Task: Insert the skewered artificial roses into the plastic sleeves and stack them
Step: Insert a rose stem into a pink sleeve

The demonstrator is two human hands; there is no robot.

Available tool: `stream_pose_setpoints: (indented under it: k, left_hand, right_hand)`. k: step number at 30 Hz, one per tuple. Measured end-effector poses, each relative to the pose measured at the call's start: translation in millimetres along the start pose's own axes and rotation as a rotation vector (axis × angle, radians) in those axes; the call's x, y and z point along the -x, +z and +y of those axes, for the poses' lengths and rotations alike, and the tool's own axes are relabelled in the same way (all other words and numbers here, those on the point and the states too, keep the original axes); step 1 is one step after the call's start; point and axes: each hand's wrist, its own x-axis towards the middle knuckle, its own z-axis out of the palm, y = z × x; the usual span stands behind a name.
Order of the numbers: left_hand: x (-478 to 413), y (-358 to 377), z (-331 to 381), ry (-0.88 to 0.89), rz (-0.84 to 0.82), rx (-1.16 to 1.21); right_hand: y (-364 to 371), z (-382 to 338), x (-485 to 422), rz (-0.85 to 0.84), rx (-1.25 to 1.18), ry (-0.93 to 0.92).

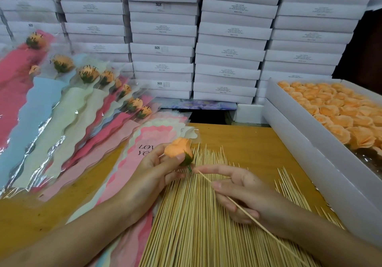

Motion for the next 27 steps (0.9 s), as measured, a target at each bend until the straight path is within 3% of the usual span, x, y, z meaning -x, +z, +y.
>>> stream_pose_setpoints:
  k: [18, 27]
  left_hand:
    - [-0.3, -0.2, 0.3, -0.027, 0.03, 0.071]
    - [0.0, -1.9, -0.2, -0.038, -0.038, 0.051]
  right_hand:
    - [-0.5, 3.7, -0.6, 0.008, 0.04, 0.006]
    - [0.8, 3.7, -0.7, 0.027, 0.027, -0.002]
